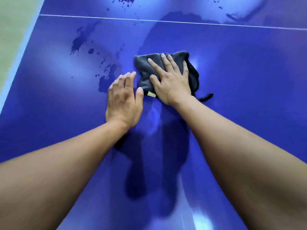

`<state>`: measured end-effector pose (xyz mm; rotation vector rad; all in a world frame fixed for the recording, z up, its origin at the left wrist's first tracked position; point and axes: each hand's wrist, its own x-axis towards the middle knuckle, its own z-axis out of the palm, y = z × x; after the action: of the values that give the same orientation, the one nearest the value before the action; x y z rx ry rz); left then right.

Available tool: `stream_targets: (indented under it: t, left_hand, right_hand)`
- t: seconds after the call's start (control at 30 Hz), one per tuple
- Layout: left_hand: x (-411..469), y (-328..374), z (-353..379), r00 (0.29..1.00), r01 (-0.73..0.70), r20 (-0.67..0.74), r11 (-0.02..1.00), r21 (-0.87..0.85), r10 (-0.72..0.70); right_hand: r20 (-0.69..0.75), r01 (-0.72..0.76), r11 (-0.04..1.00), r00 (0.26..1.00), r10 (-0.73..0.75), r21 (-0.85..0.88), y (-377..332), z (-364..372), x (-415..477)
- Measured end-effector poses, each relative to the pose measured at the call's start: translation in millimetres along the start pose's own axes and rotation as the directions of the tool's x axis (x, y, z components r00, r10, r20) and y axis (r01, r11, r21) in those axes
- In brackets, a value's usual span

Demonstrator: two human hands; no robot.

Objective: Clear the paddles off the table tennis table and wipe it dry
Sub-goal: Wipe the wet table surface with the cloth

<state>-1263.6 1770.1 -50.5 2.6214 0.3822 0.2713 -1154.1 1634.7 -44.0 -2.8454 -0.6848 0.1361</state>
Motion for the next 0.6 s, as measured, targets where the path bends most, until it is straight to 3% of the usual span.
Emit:
stream_targets:
  t: [0.13,0.37,0.6]
  left_hand:
    - [-10,-4,-10,0.999,0.008,-0.035,0.976,-0.219,-0.016]
    - [-159,-29,-44,0.997,-0.073,-0.005,0.997,0.014,0.073]
    - [-295,-45,-67,0.999,-0.021,0.04,0.983,0.181,0.014]
  right_hand:
    - [-0.001,0.013,1.0,1.0,-0.013,0.004,-17,8,-63]
    - [-0.009,0.063,0.998,0.998,-0.063,-0.009,-41,18,-179]
    - [-0.017,0.081,0.997,0.997,-0.081,-0.001,-67,32,-328]
